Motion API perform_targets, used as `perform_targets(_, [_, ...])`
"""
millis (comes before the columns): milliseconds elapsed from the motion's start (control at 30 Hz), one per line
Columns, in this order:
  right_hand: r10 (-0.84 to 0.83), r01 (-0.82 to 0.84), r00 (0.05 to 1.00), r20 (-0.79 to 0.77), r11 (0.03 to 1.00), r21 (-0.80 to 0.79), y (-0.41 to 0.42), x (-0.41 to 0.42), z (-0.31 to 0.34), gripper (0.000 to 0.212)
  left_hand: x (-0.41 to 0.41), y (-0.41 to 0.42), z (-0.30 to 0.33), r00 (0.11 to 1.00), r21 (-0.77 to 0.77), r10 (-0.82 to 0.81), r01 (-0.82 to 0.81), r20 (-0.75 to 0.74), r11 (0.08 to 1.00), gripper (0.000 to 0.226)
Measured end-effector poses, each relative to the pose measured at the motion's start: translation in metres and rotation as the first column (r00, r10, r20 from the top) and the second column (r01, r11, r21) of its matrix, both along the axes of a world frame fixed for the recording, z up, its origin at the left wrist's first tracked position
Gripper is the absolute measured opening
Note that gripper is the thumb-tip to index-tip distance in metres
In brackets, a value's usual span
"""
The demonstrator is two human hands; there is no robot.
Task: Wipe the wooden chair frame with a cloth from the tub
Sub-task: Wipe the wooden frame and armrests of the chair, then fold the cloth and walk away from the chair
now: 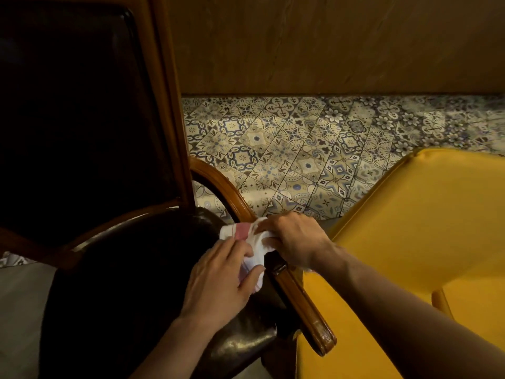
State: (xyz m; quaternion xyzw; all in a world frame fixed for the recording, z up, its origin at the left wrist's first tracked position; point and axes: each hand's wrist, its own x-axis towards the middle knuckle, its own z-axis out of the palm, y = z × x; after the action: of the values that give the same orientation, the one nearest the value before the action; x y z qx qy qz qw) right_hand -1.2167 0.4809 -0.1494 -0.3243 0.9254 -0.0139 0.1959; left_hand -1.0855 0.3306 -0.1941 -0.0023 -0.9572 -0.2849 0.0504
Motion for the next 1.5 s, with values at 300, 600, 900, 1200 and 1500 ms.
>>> perform_targets(300, [-0.163,0.239,0.951,0.264,0.926,-0.292,0.051,0.066,0.046,0.027,0.001,0.009,0.041,0.956,0.035,-0.155,0.152,0.251,0.988,0.055])
perform_targets(600, [-0.321,0.462,0.880,0.352,0.750,-0.473,0.077,0.126,0.115,0.057,-0.009,0.003,0.135,0.932,-0.010,-0.280,0.290,0.230,0.957,0.037])
perform_targets(900, [-0.574,0.478,0.808,-0.132,0.770,-0.422,0.066,0.116,0.201,0.025,-0.034,-0.026,0.247,0.962,-0.135,-0.234,0.253,0.139,0.958,0.049])
perform_targets(1200, [-0.529,0.324,0.730,-0.433,0.825,-0.463,0.055,0.070,0.354,0.014,-0.076,-0.055,0.388,0.976,-0.202,-0.184,0.158,-0.116,0.967,0.025])
perform_targets(1500, [-0.499,0.214,0.632,-0.593,0.848,-0.486,0.021,0.044,0.460,0.018,-0.098,-0.080,0.487,0.930,-0.235,-0.097,0.012,-0.354,0.972,0.025])
